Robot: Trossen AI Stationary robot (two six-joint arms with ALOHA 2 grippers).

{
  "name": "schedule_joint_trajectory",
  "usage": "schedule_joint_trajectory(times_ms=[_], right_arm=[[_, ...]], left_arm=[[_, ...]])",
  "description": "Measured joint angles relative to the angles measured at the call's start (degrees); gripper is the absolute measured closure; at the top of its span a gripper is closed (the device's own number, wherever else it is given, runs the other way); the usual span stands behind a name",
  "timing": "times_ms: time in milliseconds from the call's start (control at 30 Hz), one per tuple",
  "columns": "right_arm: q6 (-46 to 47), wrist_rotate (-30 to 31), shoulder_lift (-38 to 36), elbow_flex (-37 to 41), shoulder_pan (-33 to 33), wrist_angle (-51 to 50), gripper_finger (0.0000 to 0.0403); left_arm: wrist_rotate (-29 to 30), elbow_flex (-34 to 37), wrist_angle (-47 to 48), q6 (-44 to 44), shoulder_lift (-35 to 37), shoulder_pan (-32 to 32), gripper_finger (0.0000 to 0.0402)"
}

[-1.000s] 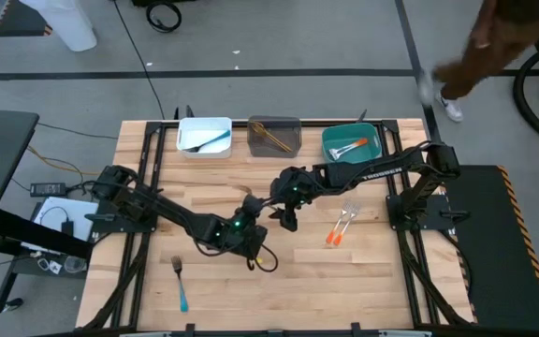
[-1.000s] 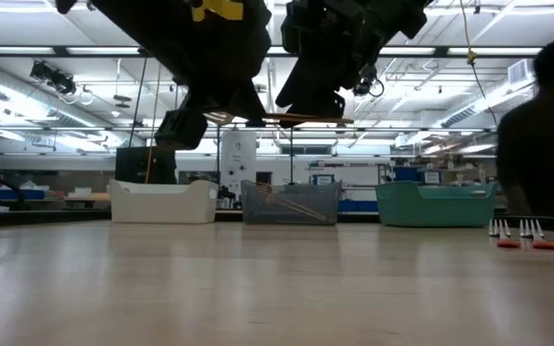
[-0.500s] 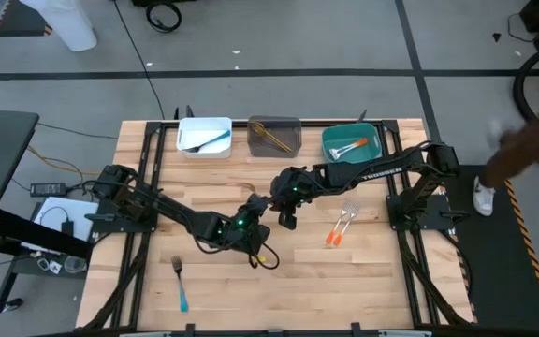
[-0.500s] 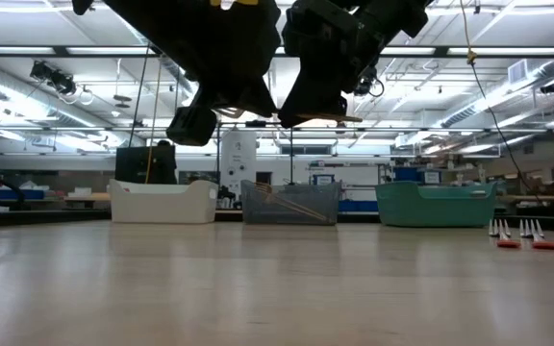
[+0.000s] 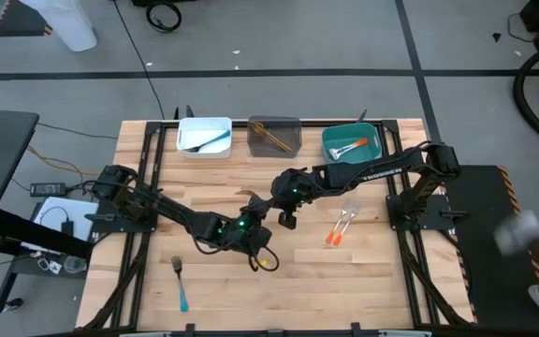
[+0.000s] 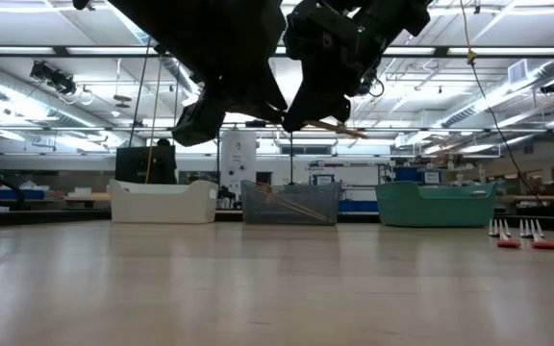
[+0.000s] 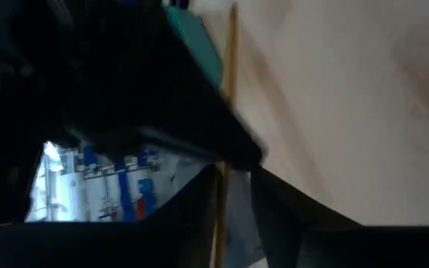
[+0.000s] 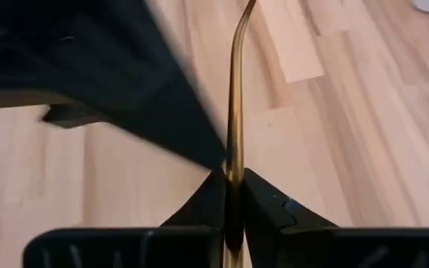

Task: Sort silverware by color (type)
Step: Put the gold fork into the black bin

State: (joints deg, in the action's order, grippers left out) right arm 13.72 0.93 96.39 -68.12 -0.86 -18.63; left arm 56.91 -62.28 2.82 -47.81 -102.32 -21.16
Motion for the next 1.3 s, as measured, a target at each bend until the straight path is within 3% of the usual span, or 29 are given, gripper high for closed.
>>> schedule_joint_trajectory(times_ms=[167,300,933,1300], right_arm=[[0.0,2.4,0.0,0.0,0.3,-0.6,0.0363],[-0.7,6.5,0.0,0.0,0.3,-1.8,0.0362],[-2.3,7.5,0.0,0.0,3.5,-2.1,0.0360],[-3.4,6.7,0.0,0.0,5.2,-1.0,0.0360]], left_arm=[[-0.3,0.0,0.0,4.8,0.0,-1.8,0.0261],[0.0,0.0,0.2,8.9,0.0,-3.8,0.0246],[2.2,0.0,21.9,33.8,0.0,-7.6,0.0258],[2.5,0.0,29.2,38.5,0.0,-8.6,0.0258]])
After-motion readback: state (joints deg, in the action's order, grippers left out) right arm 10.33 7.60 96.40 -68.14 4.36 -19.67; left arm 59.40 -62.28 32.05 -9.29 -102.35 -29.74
